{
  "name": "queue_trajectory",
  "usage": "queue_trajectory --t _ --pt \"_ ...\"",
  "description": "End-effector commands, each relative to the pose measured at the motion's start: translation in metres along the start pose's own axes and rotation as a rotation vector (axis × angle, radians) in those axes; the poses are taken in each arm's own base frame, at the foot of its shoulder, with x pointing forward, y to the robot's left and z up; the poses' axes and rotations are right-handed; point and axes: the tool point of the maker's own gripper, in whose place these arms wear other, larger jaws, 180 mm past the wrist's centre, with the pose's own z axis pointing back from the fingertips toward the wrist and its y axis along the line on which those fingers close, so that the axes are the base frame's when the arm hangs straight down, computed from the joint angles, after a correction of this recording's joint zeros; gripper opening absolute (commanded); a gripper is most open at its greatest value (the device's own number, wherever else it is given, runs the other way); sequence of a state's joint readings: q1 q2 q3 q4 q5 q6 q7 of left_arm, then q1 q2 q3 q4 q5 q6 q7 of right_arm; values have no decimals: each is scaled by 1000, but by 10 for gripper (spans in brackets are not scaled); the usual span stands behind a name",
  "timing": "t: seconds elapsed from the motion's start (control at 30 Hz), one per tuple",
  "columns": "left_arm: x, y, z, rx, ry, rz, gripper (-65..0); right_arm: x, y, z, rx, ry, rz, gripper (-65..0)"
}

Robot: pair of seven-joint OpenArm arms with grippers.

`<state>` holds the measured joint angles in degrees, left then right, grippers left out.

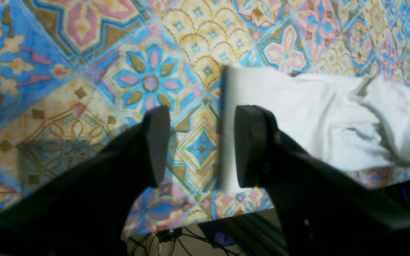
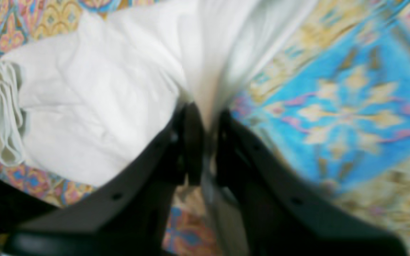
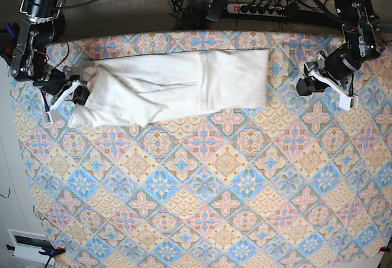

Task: Fold the T-shirt properly
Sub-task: 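Fold the strip end over toward the middle with the right gripper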

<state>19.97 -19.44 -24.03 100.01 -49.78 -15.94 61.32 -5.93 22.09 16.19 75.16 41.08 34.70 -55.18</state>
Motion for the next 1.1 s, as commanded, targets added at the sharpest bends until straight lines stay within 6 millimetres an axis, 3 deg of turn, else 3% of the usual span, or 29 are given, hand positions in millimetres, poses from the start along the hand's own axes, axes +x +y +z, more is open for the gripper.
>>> queue_trajectory --t 0.0,0.3,0.4,0.47,0.57,0.7,0.8,1.07 --pt "12 -2 4 -9 -35 -18 -361 26 -7 9 -9 -57 33 -608" --pt "12 -1 4 -7 -35 -19 -361 76 -42 48 -111 -143 97 -608" --pt "12 -1 4 -5 -34 -18 -362 92 -29 57 -110 -168 173 -608" --pt "11 -1 4 -6 -34 -17 -374 86 -20 62 -112 -138 217 -608" --pt "11 -1 4 -6 -34 -17 -402 79 0 70 -105 -118 297 -607" --pt "11 -1 4 -5 -33 -17 -409 73 63 54 12 -141 384 -607" --pt "11 -1 4 -5 -33 -17 -412 67 99 44 90 -145 420 -607" --pt "10 -1 4 -5 -32 -15 -413 48 169 22 263 -134 456 -606"
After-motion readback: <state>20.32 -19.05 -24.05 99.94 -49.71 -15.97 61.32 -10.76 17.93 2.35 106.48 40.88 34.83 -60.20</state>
